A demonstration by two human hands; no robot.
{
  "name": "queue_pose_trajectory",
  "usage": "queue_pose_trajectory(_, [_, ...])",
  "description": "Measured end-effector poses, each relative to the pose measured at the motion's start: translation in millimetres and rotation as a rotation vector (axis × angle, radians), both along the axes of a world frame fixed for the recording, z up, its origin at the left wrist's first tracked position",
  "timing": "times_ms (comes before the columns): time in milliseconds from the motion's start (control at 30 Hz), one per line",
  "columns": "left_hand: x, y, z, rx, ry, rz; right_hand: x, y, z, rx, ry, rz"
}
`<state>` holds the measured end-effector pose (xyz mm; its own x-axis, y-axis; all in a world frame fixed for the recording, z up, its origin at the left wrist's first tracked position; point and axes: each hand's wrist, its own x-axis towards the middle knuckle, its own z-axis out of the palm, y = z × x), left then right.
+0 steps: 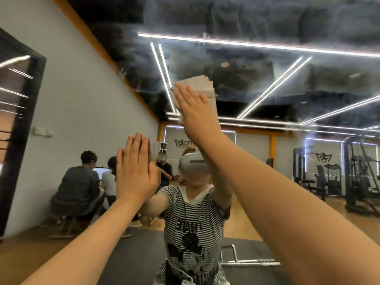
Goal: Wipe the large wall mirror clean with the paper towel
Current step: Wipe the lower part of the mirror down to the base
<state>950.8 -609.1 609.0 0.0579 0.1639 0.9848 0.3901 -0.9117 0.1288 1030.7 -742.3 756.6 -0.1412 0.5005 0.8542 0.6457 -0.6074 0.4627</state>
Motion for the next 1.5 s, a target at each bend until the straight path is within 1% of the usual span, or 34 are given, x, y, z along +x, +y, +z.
queue_pose_trajectory(200, [0, 0, 0, 0.007, 0.022, 0.008, 53, -77, -20, 0.142, 0.129, 0.024])
queue_pose_trajectory(333, [-1, -1, -1, -0.002, 0.030, 0.005, 98, -146, -39, 0.264, 0.248, 0.002])
queue_pose_trajectory(433, [-1, -2, -1, -0.014, 0.052, 0.026, 115, -177, -41, 0.311, 0.284, -0.032])
queue_pose_trajectory(533, [-2, -2, -1, -0.018, 0.065, 0.039, 91, -165, -42, 0.394, 0.324, 0.085])
queue_pose_trajectory(567, [-2, -2, -1, -0.018, 0.068, 0.037, 77, -154, -45, 0.409, 0.297, 0.148])
queue_pose_trajectory(600, [-2, -2, -2, -0.020, 0.068, 0.031, 65, -140, -50, 0.362, 0.229, 0.190])
queue_pose_trajectory(667, [-2, -3, -1, -0.020, 0.062, 0.016, 51, -108, -69, 0.126, 0.067, 0.200])
queue_pose_trajectory(700, [-3, -3, -1, -0.021, 0.057, 0.010, 50, -95, -79, 0.008, 0.019, 0.180])
queue_pose_trajectory(733, [-3, -3, 0, -0.023, 0.053, 0.004, 54, -86, -85, -0.066, -0.004, 0.156])
queue_pose_trajectory(800, [-3, -3, 0, -0.024, 0.049, -0.003, 70, -85, -91, -0.105, -0.014, 0.108])
queue_pose_trajectory(867, [-4, -4, 0, -0.025, 0.042, -0.008, 84, -97, -92, -0.078, -0.015, 0.076])
queue_pose_trajectory(933, [-5, -4, 0, -0.024, 0.042, -0.007, 98, -118, -94, 0.000, 0.026, 0.075])
queue_pose_trajectory(967, [-5, -5, 0, -0.025, 0.042, -0.011, 105, -133, -96, 0.065, 0.067, 0.067])
queue_pose_trajectory(1067, [-4, -5, 0, -0.027, 0.042, -0.016, 124, -182, -103, 0.248, 0.294, 0.065])
queue_pose_trajectory(1100, [-5, -5, 0, -0.028, 0.043, -0.010, 127, -192, -106, 0.288, 0.336, 0.062])
queue_pose_trajectory(1167, [-5, -5, 0, -0.031, 0.051, 0.007, 127, -196, -107, 0.334, 0.351, 0.036])
queue_pose_trajectory(1233, [-6, -6, 0, -0.037, 0.059, 0.018, 118, -183, -105, 0.385, 0.387, 0.025])
queue_pose_trajectory(1333, [-6, -6, 0, -0.042, 0.056, 0.005, 97, -157, -104, 0.389, 0.433, 0.105])
queue_pose_trajectory(1400, [-6, -6, 0, -0.037, 0.060, -0.001, 91, -145, -109, 0.349, 0.394, 0.123])
queue_pose_trajectory(1500, [-6, -5, 1, -0.032, 0.056, -0.009, 101, -150, -113, 0.336, 0.345, 0.151])
